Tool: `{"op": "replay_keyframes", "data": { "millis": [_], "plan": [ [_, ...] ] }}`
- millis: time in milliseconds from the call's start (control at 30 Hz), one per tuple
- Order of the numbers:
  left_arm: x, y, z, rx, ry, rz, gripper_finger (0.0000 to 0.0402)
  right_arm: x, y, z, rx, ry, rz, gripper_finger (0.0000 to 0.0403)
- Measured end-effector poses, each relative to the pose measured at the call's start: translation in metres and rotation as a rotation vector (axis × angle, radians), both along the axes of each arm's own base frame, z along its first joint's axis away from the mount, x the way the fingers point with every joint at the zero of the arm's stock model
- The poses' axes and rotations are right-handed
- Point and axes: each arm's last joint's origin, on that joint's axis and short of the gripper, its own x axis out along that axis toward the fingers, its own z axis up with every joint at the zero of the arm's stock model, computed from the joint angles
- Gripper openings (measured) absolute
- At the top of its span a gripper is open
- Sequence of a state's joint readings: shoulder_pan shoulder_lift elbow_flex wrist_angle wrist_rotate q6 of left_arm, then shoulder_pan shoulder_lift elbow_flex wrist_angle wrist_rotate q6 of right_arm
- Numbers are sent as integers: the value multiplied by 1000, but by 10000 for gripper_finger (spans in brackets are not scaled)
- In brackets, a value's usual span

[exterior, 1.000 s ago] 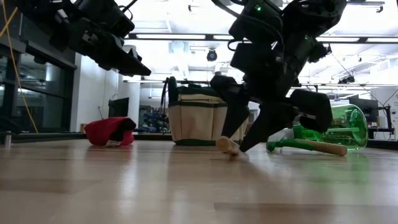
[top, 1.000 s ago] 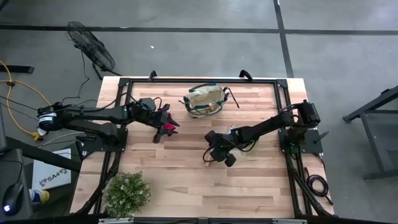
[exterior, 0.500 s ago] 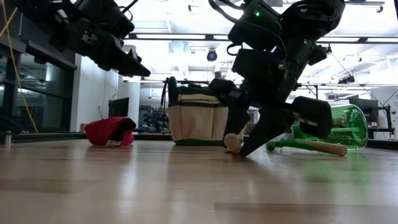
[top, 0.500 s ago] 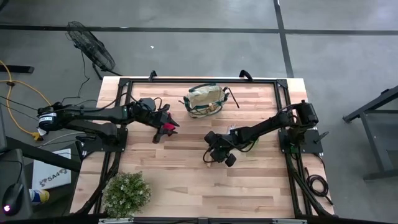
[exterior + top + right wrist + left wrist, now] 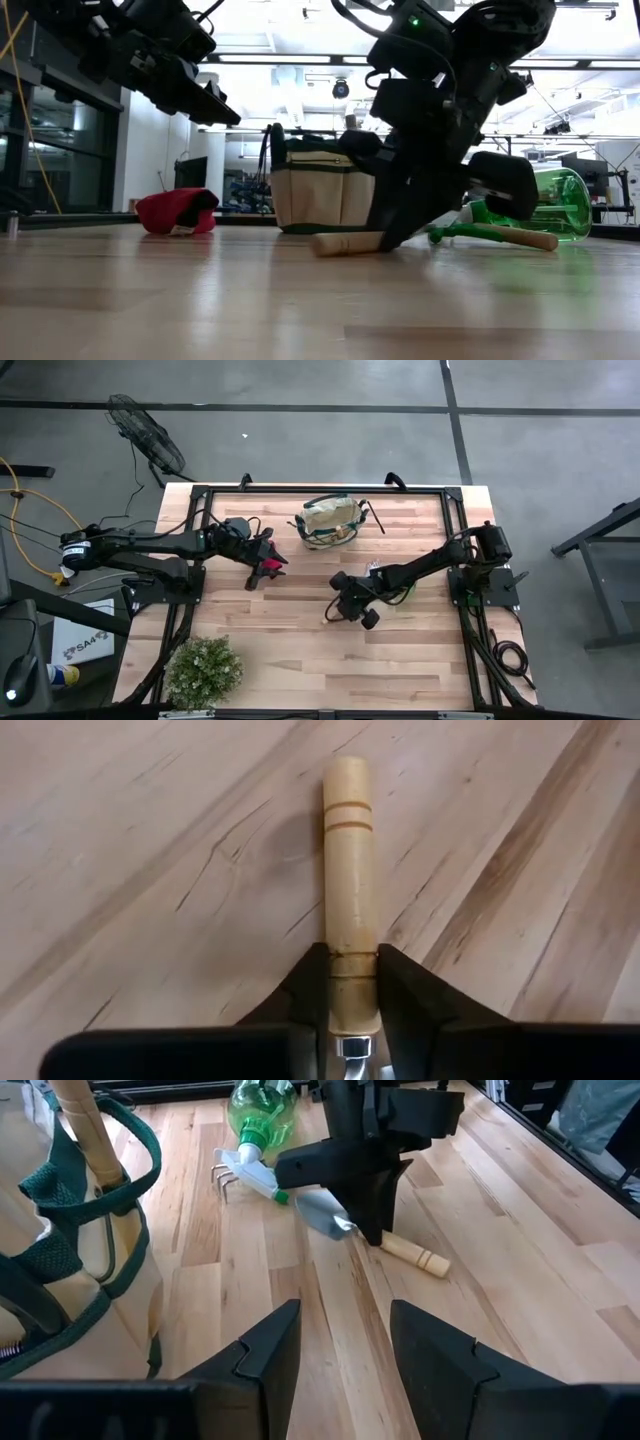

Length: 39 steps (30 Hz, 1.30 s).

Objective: Pick & Place Garden tools in Gardening bag
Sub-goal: Put the brown trowel into the gardening bag

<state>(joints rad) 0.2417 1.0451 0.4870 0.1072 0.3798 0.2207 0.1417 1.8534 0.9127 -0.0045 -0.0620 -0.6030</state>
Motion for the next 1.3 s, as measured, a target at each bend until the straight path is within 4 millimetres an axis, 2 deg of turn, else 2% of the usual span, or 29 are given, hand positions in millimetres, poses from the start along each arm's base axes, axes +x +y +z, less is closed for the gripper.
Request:
{"op": "replay_keyframes", "data": {
  "millis": [267, 467, 633, 833, 967, 1300],
  "plan": [
    [0, 0, 0, -8, 1, 3, 152, 5, 1, 7, 146, -50, -106, 53],
    [1, 0, 2, -10, -24, -8, 152, 8, 0, 36, 321, -152, -173, 49],
    [4, -1, 13, -10, -144, -81, 152, 14, -8, 64, 482, -308, -171, 49],
    [6, -3, 22, 23, -251, -161, 152, 22, -25, 88, 568, -520, -124, 49],
    [7, -3, 26, 54, -293, -176, 152, 25, -36, 98, 626, -597, -95, 49],
    [7, -7, 41, 70, -458, -320, 152, 26, -45, 114, 625, -778, -62, 49]
  ]
}}
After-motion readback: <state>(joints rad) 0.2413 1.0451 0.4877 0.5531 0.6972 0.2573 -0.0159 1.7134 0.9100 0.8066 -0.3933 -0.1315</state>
